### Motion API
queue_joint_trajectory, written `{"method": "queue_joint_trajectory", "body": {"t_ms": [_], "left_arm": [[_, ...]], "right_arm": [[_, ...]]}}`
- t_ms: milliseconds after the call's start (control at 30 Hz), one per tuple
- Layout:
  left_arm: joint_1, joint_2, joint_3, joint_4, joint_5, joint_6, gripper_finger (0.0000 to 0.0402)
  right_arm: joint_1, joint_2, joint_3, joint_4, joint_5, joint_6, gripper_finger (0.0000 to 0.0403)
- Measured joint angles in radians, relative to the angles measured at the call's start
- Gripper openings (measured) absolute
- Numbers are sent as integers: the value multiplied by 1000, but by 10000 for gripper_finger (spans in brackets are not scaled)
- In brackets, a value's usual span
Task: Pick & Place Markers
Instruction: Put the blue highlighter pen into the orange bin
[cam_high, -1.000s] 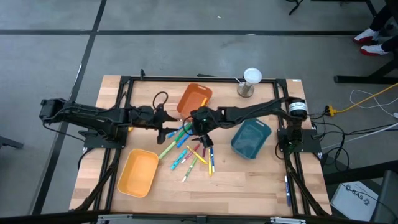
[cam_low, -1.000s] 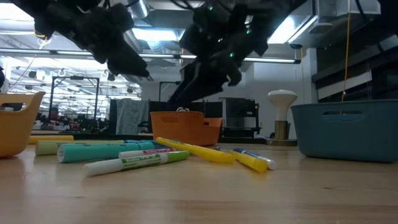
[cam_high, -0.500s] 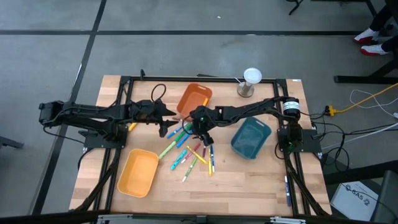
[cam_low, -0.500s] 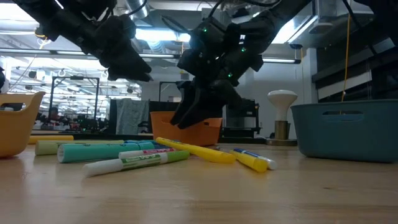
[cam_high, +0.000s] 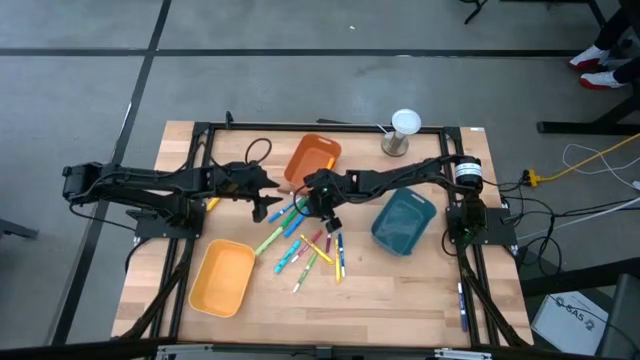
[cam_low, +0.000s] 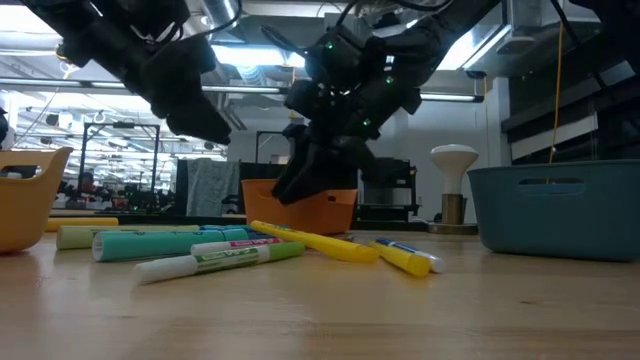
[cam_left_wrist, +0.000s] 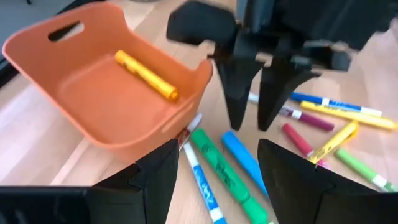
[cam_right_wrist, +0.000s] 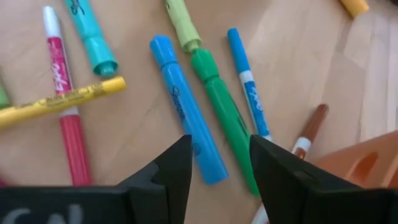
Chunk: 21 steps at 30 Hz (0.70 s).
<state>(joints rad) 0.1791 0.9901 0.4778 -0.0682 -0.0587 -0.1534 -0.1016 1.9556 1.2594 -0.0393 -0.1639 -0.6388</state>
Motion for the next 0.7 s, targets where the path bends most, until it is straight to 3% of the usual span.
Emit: {"method": "queue_joint_trajectory", "body": {"t_ms": [400, 700], "left_arm": [[0, 0, 0, -26, -1, 0, 214], [0, 0, 0, -26, 0, -16, 214]], "right_arm": [[43, 3, 11, 16, 36, 3, 158], [61, 134, 241, -216, 68, 7, 158]]}}
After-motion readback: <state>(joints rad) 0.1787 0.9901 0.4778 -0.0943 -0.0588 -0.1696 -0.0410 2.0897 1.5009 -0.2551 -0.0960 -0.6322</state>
